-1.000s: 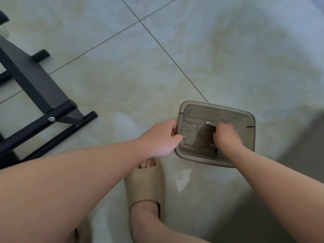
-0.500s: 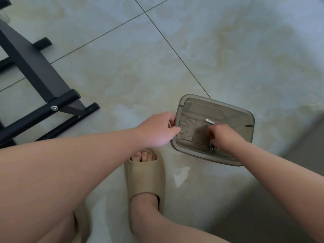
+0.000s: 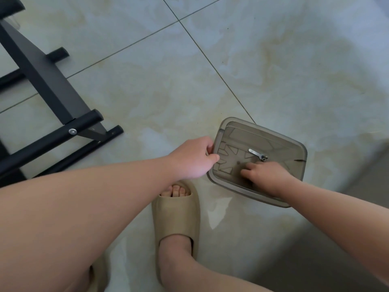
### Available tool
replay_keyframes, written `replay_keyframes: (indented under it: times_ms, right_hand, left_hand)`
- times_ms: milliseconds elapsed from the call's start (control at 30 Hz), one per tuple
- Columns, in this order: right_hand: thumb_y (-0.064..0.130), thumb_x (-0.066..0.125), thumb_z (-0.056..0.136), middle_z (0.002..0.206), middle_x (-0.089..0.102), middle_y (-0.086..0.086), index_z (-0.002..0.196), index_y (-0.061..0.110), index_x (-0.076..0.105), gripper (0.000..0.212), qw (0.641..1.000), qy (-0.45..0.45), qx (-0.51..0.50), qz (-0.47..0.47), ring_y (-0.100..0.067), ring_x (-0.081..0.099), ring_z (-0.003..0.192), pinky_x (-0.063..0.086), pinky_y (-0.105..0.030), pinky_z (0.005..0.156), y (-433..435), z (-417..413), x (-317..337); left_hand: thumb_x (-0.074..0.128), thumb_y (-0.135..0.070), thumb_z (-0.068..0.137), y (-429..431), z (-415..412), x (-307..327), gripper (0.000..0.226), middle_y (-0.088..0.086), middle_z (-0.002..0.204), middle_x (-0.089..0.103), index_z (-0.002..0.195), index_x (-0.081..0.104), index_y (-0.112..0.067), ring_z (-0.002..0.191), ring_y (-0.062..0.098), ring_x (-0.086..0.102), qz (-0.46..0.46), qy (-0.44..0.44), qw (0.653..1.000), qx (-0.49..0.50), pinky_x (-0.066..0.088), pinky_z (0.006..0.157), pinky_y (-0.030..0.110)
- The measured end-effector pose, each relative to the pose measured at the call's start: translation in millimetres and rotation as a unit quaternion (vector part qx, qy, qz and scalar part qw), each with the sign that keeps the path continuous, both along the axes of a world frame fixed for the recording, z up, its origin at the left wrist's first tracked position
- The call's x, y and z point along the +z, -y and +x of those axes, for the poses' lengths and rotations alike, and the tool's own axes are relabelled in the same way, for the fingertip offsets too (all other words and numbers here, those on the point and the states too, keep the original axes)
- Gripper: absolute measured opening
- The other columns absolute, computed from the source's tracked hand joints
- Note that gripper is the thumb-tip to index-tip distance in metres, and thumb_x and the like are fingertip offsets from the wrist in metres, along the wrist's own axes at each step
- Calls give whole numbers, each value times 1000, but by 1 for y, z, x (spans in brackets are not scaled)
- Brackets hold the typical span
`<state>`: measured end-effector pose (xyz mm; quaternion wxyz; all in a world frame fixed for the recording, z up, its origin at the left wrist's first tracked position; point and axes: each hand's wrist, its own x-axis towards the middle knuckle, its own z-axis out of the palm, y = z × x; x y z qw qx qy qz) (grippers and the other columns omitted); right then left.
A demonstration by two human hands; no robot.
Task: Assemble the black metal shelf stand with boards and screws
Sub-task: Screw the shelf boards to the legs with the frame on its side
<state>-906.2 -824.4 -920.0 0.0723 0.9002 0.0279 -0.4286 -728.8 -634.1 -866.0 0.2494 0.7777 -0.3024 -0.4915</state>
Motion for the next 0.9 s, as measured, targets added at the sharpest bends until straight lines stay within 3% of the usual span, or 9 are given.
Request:
replay_keyframes:
  times_ms: [300, 400, 533, 600, 733, 800, 900]
  right_hand:
    - [13, 42, 101, 125, 53, -7, 123, 16, 50, 24, 999, 25, 1, -28, -29, 56, 114, 37, -36, 71, -4, 0, -4]
    - [10, 42, 100, 122, 55, -7, 120, 16, 51, 23, 1000, 9, -13, -13, -29, 58, 111, 47, -37, 81, -4, 2, -5]
    - [16, 48, 100, 118, 57, -7, 116, 13, 57, 19, 985, 53, -163, 31, -33, 61, 106, 52, -39, 79, -5, 7, -1]
    - [19, 53, 100, 111, 61, -9, 113, 11, 66, 20, 945, 123, -290, 86, -35, 62, 102, 52, -41, 82, -10, 13, 7]
    - [18, 63, 98, 87, 72, -1, 97, 17, 75, 12, 810, 241, -498, 195, -25, 69, 88, 55, -36, 84, -24, 36, 42]
    - [16, 67, 96, 78, 73, 1, 88, 21, 72, 12, 736, 266, -565, 261, -20, 72, 77, 59, -36, 78, -34, 50, 67]
    - [3, 69, 91, 71, 72, -5, 88, 10, 71, 8, 646, 302, -602, 358, -17, 70, 70, 59, -42, 74, -52, 75, 107]
  left_hand:
    - [55, -35, 98, 0, 1, 0, 15, -3, 81, 62, 88, 51, -24, 71, 15, 55, -2, -19, 1000, 4, 36, 61, 31]
    - [54, -35, 98, 0, 1, -2, 15, -3, 82, 62, 88, 51, -25, 73, 15, 56, -1, -22, 1000, 6, 37, 63, 32]
    - [54, -37, 99, 0, 2, -2, 17, 1, 85, 64, 97, 55, -19, 82, 21, 61, 1, -21, 1000, -4, 44, 68, 34]
    - [55, -39, 98, 0, 3, 0, 22, 1, 87, 64, 102, 57, -18, 86, 22, 63, 9, -22, 1000, -1, 45, 70, 33]
    - [54, -46, 97, -4, 12, 9, 29, 0, 94, 67, 102, 57, -18, 90, 21, 65, 38, -35, 998, 36, 48, 78, 35]
    - [50, -44, 98, -7, 22, 18, 32, 3, 97, 70, 106, 57, -14, 86, 22, 67, 52, -74, 992, 89, 49, 76, 35]
    - [46, -40, 100, -17, 42, 39, 31, 4, 94, 71, 109, 59, -13, 74, 19, 66, 74, -159, 966, 189, 53, 72, 30]
